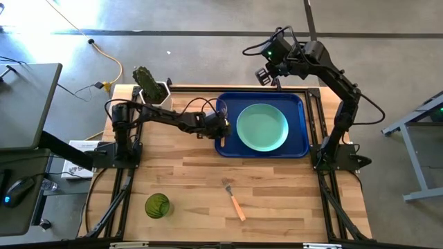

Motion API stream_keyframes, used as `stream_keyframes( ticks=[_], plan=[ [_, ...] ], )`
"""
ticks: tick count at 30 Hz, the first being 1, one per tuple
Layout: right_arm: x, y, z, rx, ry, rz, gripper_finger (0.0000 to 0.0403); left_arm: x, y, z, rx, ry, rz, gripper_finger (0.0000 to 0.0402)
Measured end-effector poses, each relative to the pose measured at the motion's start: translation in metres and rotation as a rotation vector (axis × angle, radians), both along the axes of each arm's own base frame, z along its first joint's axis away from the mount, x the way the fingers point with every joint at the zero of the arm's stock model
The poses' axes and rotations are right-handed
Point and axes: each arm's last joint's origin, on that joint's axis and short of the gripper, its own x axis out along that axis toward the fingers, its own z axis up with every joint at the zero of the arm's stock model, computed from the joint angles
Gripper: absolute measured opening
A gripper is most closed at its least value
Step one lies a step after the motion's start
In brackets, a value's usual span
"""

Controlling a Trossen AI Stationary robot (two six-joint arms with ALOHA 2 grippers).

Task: Pick and place plate/cup/fork/spoon on tray
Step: Put the spoon on the left side of the light green plate on the blue tray

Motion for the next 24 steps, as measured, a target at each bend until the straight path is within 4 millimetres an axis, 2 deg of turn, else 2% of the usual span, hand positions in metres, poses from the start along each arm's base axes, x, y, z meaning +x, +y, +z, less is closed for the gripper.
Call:
stream_keyframes(
  ticks=[9, 18, 24],
  plan=[
    [0.0001, 0.0, 0.0, 0.0, 0.0, 0.0, 0.0075, -0.0002, 0.0017, -0.0003, 0.0, -0.002, 0.007, 0.0052],
    [0.0001, 0.0, 0.0, 0.0, 0.0, 0.0, 0.0075, -0.0002, 0.0017, -0.0003, -0.001, -0.002, 0.007, 0.0088],
    [0.0001, 0.0, 0.0, 0.0, 0.0, 0.0, 0.0075, -0.0002, 0.0015, -0.0003, -0.007, -0.003, 0.002, 0.0093]
  ],
)
